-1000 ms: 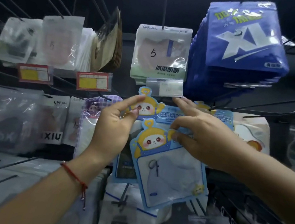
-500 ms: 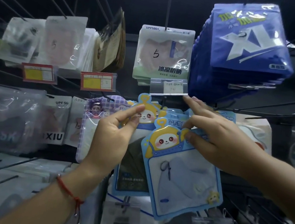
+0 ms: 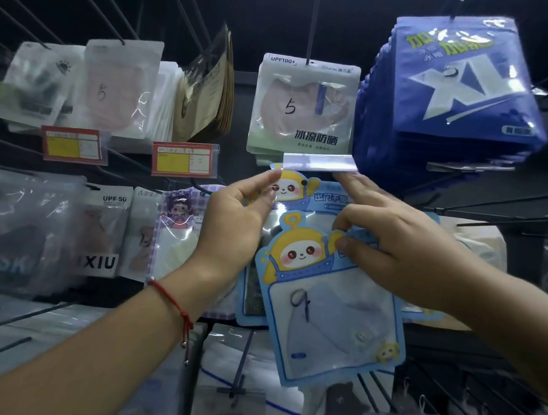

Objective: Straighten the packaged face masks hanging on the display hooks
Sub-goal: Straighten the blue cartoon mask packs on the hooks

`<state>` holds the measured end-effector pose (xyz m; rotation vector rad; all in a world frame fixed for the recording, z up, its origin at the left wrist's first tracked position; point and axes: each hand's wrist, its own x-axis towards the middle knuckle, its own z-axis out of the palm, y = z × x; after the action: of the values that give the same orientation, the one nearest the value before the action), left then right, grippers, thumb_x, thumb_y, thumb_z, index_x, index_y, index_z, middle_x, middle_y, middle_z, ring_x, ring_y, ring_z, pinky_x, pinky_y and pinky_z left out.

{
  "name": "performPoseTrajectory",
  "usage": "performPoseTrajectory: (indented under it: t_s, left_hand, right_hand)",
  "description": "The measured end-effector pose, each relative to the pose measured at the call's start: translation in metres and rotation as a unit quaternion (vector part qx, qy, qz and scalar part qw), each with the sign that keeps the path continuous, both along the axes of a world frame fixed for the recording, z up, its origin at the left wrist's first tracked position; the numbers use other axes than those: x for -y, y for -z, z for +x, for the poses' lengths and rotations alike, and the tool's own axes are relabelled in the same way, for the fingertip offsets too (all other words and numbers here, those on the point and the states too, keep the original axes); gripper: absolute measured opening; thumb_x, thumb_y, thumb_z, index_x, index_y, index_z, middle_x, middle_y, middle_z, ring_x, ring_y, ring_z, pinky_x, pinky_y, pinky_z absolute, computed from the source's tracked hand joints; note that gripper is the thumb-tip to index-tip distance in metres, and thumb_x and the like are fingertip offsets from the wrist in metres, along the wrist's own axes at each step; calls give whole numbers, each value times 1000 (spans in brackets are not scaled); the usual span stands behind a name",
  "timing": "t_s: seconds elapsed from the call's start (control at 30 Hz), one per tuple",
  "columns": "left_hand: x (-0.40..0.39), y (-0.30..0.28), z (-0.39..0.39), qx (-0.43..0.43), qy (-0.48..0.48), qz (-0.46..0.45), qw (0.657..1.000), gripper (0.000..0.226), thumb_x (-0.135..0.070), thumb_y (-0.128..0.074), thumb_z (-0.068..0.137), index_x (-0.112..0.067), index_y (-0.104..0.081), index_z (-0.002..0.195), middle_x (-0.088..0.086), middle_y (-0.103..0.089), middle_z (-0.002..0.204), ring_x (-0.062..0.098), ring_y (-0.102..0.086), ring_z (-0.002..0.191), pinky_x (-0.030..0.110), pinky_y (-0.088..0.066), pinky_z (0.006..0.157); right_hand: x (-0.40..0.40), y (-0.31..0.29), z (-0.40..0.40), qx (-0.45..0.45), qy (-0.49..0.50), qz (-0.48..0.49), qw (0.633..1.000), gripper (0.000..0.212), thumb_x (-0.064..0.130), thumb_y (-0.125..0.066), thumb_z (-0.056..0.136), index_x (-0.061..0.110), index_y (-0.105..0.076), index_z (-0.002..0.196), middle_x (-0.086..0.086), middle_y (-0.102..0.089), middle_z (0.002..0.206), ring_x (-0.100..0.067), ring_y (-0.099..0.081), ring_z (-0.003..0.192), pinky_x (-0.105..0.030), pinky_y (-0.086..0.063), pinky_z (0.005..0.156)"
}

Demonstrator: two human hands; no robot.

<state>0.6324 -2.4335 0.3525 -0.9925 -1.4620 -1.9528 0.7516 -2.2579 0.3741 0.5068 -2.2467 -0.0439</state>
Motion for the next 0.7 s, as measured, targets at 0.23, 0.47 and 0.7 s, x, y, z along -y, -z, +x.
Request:
performPoseTrajectory:
  t_s: [0.23,0.47,0.7]
  left_hand:
    - [-6,3,-3,-6,-13,-13,1000,26,-18,-61,98,-32,-70,118,-7,-76,109,13,-73,98,43,-60,88]
    - [-12,7,-23,11,-5,-22,1000,26,-12,-60,99,-21,-70,121,-1,-74,114,13,-72,101,38,-58,90]
    - [-19,3,-49,18,-17,-73,997,28,-12,-63,97,-21,-69,124,-4,-75,104,11,-74,88,35,-62,77]
  right_hand:
    - [-2,-3,-1,2,17,2,1000,3,25,-60,94,26,-61,91,4,-8,163,-4,-1,149,-16,-7,116]
    - [-2,-5,-3,2,21,5,1000,14,25,-61,93,35,-53,88,5,-8,163,-7,-3,150,-24,-13,119]
    - [-2,-4,-7,-12,46,2,999,4,27,-59,94,24,-62,94,10,1,163,-7,1,150,-24,-12,119]
